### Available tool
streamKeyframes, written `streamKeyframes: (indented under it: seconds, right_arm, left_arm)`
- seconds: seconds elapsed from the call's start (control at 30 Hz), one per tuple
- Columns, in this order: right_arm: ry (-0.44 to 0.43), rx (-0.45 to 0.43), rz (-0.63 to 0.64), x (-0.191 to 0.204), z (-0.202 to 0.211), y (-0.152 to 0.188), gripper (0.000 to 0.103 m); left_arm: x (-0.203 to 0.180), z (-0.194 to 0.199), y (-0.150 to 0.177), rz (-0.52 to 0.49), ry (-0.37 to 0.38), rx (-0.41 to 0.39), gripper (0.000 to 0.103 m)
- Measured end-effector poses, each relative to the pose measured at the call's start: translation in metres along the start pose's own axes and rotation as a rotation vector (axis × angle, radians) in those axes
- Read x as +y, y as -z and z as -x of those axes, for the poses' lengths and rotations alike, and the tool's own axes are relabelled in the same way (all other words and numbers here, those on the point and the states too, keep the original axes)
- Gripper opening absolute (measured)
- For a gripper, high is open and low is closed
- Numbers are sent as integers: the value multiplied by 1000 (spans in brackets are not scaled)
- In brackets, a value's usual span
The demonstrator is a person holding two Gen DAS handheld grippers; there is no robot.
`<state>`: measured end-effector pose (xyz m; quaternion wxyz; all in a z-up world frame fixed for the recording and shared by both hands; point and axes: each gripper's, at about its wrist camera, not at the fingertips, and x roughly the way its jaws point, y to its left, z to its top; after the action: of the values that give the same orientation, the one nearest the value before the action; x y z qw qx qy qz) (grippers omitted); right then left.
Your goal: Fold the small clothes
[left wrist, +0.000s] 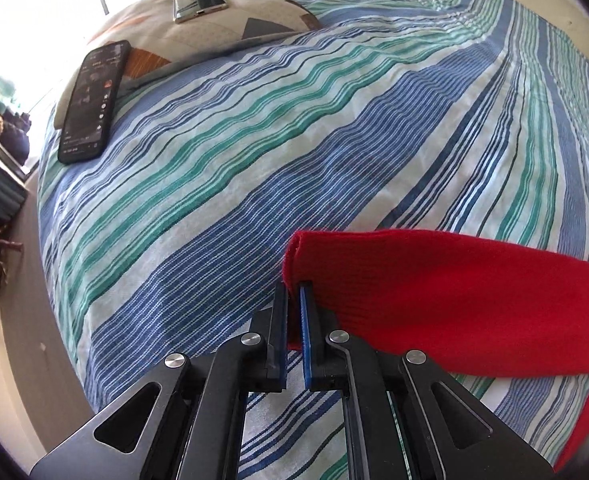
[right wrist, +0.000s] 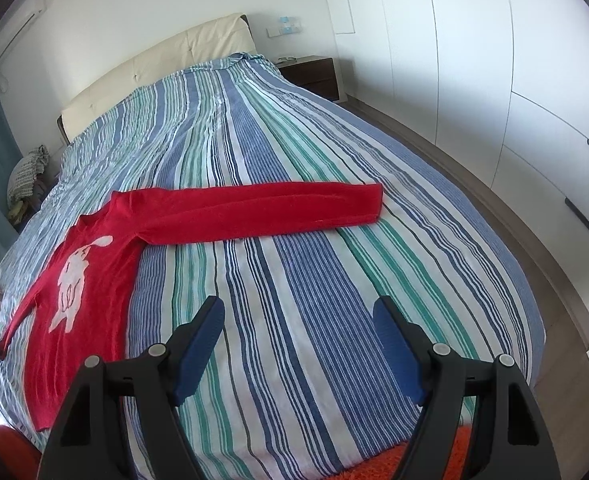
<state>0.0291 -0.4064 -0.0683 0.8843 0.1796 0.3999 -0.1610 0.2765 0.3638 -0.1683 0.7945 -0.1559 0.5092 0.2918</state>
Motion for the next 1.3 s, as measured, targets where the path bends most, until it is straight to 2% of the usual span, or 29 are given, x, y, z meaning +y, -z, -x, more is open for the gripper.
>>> streamKeyframes:
  seconds: [0.23,0.33,0.37,0.4,0.43,0.47,0.5,0.53,0.67,0.73,0.87,1.0,1.17,1.3]
  right_arm:
    - [3,1,-14,-2,0,0,76]
    - [1,-4,-14,-3,1,0,76]
    - [1,-6,-14,-3,1,0,76]
    - [0,-6,-15,-3,2,0,76]
    - [-1,-7,-16,-3,2,0,76]
    - [-2,-8,-18,-3,2,0,76]
    - [-4,-9,-20,-4,2,0,76]
    - [-5,-11,-22,-4,3,0,76]
    - [-10,-24,-27,-5,6,1,76]
    - [-14,-31,-34,-6,7,1,76]
    - [-19,-36,-56,-9,8,0,76]
    - [-25,-43,-75,-13,9,1,76]
    - [-34,-55,-98,-18,12,1,76]
    - [-45,-62,-136,-25,15,2,76]
  left_arm:
    - [-4,-7,2,-48,-7,14,4]
    - [2,-5,3,-43,17,4,11]
    - [6,-4,3,-31,27,3,18]
    - [10,-3,3,-23,27,0,33]
    - [14,-1,4,-15,20,-7,42]
    - [19,2,6,-10,3,-16,63]
    - [23,6,8,-4,-13,-25,77]
    - [27,8,10,1,-23,-34,80]
    - [41,26,28,20,-45,-63,82]
    - [43,41,43,23,-30,-79,82]
    - [26,76,77,-25,70,-122,85]
    - [-10,108,118,-127,176,-172,90]
    - [-53,117,155,-224,290,-131,90]
    - [-77,106,177,-297,309,-95,90]
